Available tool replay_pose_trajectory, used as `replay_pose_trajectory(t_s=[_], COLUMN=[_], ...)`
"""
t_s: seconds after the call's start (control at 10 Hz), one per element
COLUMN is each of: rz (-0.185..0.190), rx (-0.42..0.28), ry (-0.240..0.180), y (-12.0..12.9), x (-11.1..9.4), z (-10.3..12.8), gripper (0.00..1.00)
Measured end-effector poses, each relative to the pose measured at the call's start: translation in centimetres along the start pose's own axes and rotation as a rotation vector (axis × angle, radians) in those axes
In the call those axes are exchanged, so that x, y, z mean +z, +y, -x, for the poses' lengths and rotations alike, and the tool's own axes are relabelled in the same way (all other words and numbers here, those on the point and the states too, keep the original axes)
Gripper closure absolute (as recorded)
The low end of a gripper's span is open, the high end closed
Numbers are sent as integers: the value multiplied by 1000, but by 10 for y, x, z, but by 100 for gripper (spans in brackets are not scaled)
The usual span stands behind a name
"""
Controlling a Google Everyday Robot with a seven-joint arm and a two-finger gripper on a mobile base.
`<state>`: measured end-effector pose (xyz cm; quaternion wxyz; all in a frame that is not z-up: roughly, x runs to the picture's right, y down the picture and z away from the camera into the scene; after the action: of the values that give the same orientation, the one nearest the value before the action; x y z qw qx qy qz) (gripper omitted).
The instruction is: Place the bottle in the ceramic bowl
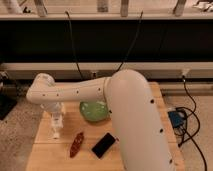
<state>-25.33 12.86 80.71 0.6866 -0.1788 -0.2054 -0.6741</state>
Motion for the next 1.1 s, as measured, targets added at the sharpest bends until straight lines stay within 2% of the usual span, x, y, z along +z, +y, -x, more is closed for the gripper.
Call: replay_pose_trajectory(t_s=[0.5, 1.0, 1.1], rz=[24, 77, 95], rx=[139, 259, 292], ry=[8, 3, 3], y=[84, 142, 156], x=[-25, -33, -32], z=[-24, -47, -54], gripper=[100, 99, 91])
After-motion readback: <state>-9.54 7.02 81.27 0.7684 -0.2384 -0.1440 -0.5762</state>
